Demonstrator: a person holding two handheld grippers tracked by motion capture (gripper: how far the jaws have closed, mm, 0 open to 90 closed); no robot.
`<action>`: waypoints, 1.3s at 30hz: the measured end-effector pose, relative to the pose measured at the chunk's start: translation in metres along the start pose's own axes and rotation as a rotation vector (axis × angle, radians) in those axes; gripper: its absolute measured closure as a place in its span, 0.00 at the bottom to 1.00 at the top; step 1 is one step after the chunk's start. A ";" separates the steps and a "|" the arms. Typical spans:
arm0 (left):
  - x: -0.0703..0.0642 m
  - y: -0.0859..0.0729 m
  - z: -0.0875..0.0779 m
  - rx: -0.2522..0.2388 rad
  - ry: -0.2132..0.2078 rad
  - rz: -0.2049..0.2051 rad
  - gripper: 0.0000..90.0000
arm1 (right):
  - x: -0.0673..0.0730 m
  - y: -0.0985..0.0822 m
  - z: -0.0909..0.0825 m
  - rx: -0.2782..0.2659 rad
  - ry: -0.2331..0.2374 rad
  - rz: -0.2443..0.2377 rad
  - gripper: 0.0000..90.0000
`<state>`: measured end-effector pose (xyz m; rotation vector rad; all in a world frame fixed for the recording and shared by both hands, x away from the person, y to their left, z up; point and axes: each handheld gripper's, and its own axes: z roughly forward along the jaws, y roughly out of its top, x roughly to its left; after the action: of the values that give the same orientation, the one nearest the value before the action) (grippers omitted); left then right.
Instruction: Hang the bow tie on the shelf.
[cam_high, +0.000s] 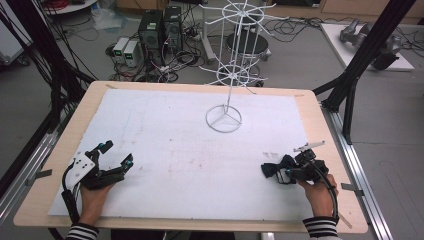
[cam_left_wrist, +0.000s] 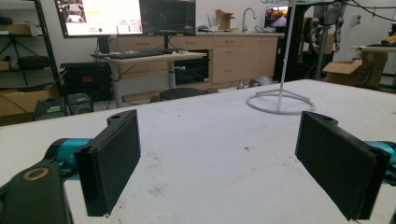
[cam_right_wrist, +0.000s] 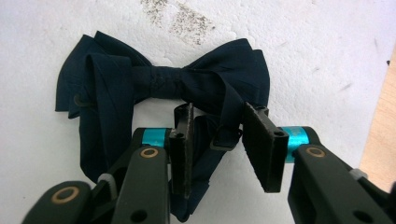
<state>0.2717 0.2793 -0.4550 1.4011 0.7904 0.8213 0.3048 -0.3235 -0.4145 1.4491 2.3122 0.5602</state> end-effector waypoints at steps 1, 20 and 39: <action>0.000 0.000 0.000 0.000 0.000 0.000 0.16 | 0.000 0.000 0.000 0.002 -0.002 -0.001 0.72; 0.000 0.000 0.000 0.001 -0.001 0.000 0.16 | -0.003 -0.001 0.000 0.007 0.011 0.006 0.93; 0.000 0.000 0.000 0.001 -0.001 0.000 0.16 | -0.004 -0.003 -0.004 -0.039 0.031 0.027 0.96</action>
<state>0.2717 0.2793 -0.4550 1.4019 0.7903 0.8200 0.3022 -0.3293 -0.4119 1.4657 2.2950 0.6361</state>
